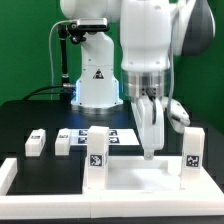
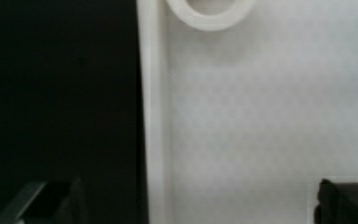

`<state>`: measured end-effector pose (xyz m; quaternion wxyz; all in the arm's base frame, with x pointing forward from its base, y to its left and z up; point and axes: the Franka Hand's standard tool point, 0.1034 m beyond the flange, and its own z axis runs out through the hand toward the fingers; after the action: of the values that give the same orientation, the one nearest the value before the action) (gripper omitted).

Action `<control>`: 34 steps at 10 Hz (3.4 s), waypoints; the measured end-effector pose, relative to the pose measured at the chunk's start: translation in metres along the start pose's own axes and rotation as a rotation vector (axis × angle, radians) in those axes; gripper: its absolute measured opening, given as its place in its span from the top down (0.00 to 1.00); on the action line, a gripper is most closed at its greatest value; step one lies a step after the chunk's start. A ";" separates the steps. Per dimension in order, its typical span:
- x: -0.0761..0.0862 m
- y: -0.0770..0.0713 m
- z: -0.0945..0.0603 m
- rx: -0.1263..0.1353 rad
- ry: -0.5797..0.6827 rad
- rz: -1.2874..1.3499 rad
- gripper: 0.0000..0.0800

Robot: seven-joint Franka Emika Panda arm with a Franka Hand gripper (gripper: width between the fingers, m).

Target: Assemble desk

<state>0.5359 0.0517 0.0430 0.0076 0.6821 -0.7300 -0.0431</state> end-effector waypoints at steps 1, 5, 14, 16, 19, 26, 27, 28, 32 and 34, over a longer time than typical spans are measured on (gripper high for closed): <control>0.000 0.000 0.007 0.012 0.016 -0.008 0.19; 0.007 0.001 0.016 -0.008 0.026 -0.009 0.19; 0.005 0.009 0.019 -0.040 0.020 -0.011 0.93; 0.005 0.009 0.019 -0.040 0.020 -0.011 0.93; 0.005 0.009 0.019 -0.040 0.020 -0.011 0.93; 0.028 0.027 0.019 -0.017 0.053 -0.244 0.93; 0.029 0.027 0.019 -0.018 0.052 -0.300 0.93; 0.031 0.029 0.019 -0.023 0.051 -0.350 0.93; 0.069 0.046 0.019 -0.076 -0.013 -0.781 0.91; 0.073 0.047 0.018 -0.075 -0.005 -0.835 0.91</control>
Offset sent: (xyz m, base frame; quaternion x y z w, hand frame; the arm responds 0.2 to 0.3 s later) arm 0.0035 -0.0077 -0.0072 -0.0043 -0.0028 0.0010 1.0000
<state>0.4830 -0.0167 0.0245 0.0125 0.9186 -0.3885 -0.0710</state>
